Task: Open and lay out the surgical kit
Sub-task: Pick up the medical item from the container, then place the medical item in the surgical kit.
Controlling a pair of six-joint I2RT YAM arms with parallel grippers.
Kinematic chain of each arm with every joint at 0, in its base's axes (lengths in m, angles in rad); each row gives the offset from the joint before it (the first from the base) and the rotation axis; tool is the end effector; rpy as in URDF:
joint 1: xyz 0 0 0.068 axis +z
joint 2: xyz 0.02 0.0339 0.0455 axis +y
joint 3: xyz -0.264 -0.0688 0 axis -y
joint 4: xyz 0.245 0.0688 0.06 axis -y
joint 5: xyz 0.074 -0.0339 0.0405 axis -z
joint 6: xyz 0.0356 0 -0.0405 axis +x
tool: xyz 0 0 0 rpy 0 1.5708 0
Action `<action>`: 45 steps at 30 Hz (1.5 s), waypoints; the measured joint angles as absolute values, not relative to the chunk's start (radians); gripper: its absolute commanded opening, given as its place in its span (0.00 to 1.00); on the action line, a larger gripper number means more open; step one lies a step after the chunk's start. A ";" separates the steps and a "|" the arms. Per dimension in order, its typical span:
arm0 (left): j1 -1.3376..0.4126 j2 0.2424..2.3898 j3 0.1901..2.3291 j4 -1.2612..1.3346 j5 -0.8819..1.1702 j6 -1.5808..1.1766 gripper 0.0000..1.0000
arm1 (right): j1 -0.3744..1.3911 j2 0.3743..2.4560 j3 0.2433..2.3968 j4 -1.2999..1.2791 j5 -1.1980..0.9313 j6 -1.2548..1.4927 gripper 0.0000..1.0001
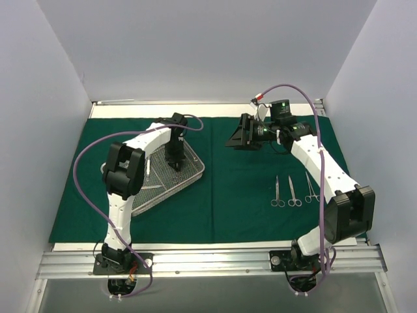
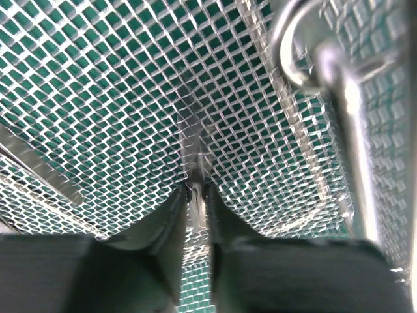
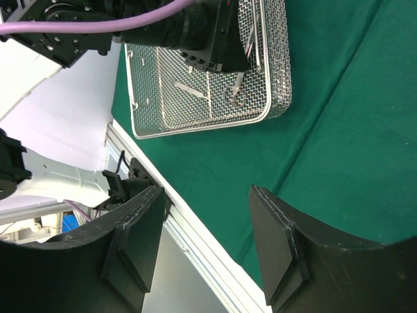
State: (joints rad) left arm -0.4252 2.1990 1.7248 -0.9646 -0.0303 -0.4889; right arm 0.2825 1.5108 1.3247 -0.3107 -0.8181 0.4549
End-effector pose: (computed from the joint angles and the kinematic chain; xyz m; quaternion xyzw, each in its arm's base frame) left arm 0.3967 -0.1784 0.1600 -0.0328 0.9972 -0.0155 0.0658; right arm 0.3217 0.1204 0.3438 -0.1348 0.8029 0.4879 0.3146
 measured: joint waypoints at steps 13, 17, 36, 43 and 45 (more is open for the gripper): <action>-0.326 2.180 1.709 -0.958 0.200 -0.405 0.02 | 0.413 1.553 1.282 -0.203 -0.748 0.496 0.51; -0.303 2.160 1.709 -0.966 0.218 -0.389 0.02 | 0.456 1.599 1.282 -0.128 -0.742 0.535 0.50; -0.243 1.715 1.552 -0.808 0.579 -0.543 0.02 | 0.512 1.662 1.282 0.080 -0.822 0.668 0.51; -0.252 1.589 1.505 -0.692 0.683 -0.636 0.02 | 0.518 1.642 1.284 0.133 -0.855 0.706 0.54; -0.257 1.555 1.486 -0.652 0.718 -0.664 0.02 | 0.518 1.642 1.293 0.140 -0.859 0.717 0.54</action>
State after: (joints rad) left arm -0.2569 1.5551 1.4857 -0.6518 0.7181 -0.6643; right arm 0.5179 1.6424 1.2930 0.1398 -0.8589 0.7166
